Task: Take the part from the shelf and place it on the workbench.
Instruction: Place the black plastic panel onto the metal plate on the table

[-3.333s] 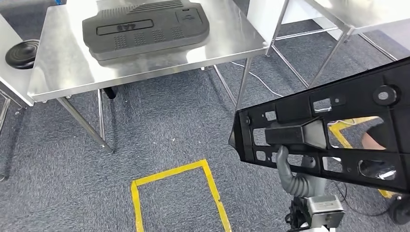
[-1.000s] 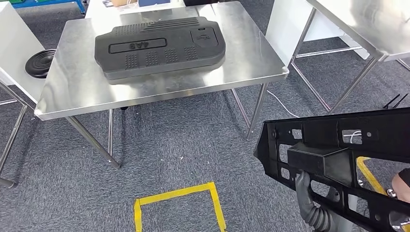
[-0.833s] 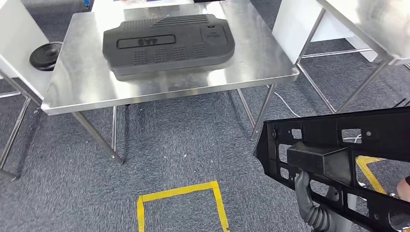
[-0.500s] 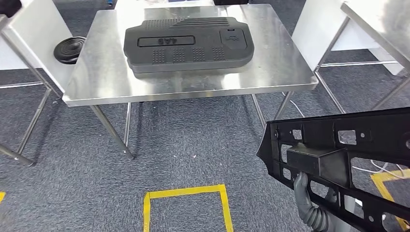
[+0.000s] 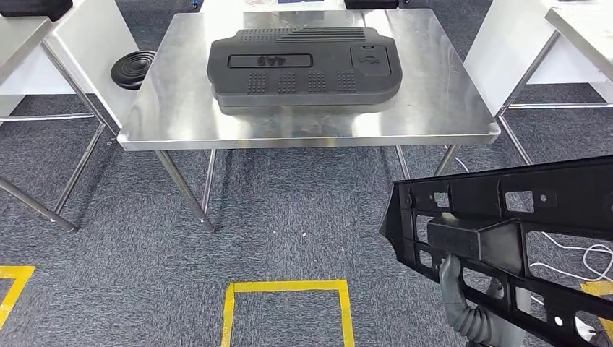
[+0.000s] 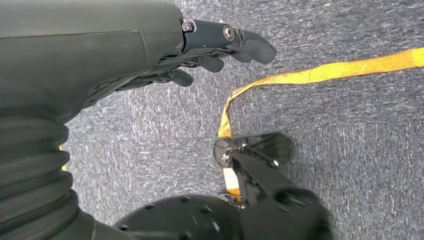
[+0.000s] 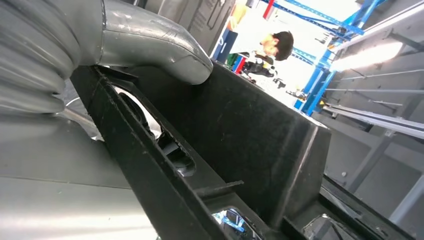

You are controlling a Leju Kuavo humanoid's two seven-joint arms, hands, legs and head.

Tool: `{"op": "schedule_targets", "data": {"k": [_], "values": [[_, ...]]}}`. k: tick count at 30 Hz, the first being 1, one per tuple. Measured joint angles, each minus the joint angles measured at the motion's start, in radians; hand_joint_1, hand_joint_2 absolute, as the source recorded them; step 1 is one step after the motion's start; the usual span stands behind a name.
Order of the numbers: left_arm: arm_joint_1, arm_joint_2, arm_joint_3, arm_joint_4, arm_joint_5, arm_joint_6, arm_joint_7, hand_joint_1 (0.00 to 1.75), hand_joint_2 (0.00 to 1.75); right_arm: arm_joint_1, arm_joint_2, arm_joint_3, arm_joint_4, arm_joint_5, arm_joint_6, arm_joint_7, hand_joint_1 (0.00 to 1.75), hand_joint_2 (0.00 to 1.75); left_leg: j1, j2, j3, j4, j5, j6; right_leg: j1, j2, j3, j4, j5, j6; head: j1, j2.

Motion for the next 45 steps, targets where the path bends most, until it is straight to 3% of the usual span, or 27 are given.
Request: {"op": "schedule_targets", "data": {"k": [1, 4, 9, 16, 22, 24, 29, 32, 39, 45], "values": [[-0.001, -0.001, 0.000, 0.000, -0.001, 0.000, 0.000, 0.00, 1.75, 0.000, 0.000, 0.000, 0.000, -0.004, -0.001, -0.002, 1.50, 1.75, 0.000, 0.002, 0.013, -0.026, 0.004, 0.002, 0.004, -0.001, -0.002, 0.002, -0.003, 0.000, 0.001, 0.000], [-0.002, -0.004, 0.000, 0.000, -0.002, 0.000, -0.002, 0.00, 1.75, -0.001, 0.000, 0.000, 0.000, -0.007, -0.004, -0.003, 1.50, 1.75, -0.002, 0.000, 0.013, -0.034, 0.003, 0.007, 0.006, -0.001, -0.007, -0.001, -0.005, -0.008, 0.004, 0.000], [-0.002, -0.004, 0.000, 0.000, -0.003, 0.002, -0.003, 0.00, 1.75, -0.001, -0.001, -0.002, 0.000, 0.010, -0.006, 0.003, 1.50, 1.75, -0.008, -0.002, 0.011, -0.033, 0.000, 0.017, 0.003, -0.001, -0.004, -0.014, 0.002, 0.004, 0.003, 0.000], [-0.001, -0.004, 0.002, 0.000, -0.004, -0.005, -0.010, 0.00, 1.75, -0.001, -0.016, -0.005, 0.000, 0.212, -0.027, 0.053, 1.50, 1.75, -0.011, -0.001, 0.011, -0.032, -0.001, 0.024, 0.000, -0.001, -0.004, -0.016, 0.004, 0.020, 0.003, 0.000], [0.000, -0.004, 0.002, 0.000, -0.004, -0.007, -0.010, 0.00, 1.75, -0.001, -0.024, -0.005, 0.000, 0.233, -0.032, 0.063, 1.50, 1.75, -0.010, -0.001, 0.012, -0.033, 0.001, 0.025, 0.003, -0.001, -0.004, -0.016, 0.003, 0.020, 0.002, 0.000], [0.000, -0.004, 0.002, 0.000, -0.006, -0.009, -0.009, 0.00, 1.75, -0.002, -0.031, -0.004, 0.000, 0.298, -0.043, 0.090, 1.50, 1.75, -0.009, -0.001, 0.012, -0.034, 0.001, 0.025, 0.004, -0.001, -0.001, -0.016, 0.003, 0.020, 0.003, 0.000], [0.000, -0.002, 0.002, 0.000, -0.024, -0.028, 0.006, 0.00, 1.75, -0.021, -0.109, 0.029, 0.008, 0.609, -0.094, 0.266, 1.50, 1.75, -0.008, -0.001, 0.012, -0.034, 0.002, 0.026, 0.004, -0.001, 0.007, -0.015, 0.003, 0.020, 0.002, 0.000], [-0.001, -0.001, 0.002, 0.000, -0.035, -0.034, 0.017, 0.00, 1.75, -0.045, -0.173, 0.040, 0.016, 0.717, -0.085, 0.340, 1.50, 1.75, -0.008, -0.001, 0.012, -0.034, 0.002, 0.026, 0.004, -0.001, 0.007, -0.015, 0.003, 0.020, 0.003, 0.000], [-0.004, 0.003, 0.002, 0.000, -0.052, -0.046, 0.027, 0.00, 1.75, -0.147, -0.296, 0.043, 0.073, 0.864, 0.016, 0.376, 1.50, 1.75, -0.012, -0.001, 0.012, -0.031, 0.003, 0.028, 0.001, -0.001, 0.007, -0.017, 0.007, 0.025, 0.002, 0.000], [-0.004, 0.006, 0.013, 0.000, -0.055, -0.052, 0.032, 0.00, 1.75, -0.215, -0.333, 0.061, 0.132, 0.983, 0.031, 0.410, 1.50, 1.75, -0.020, -0.001, 0.011, -0.030, 0.001, 0.036, -0.006, -0.001, 0.007, -0.017, 0.009, 0.029, 0.002, 0.000]]}}
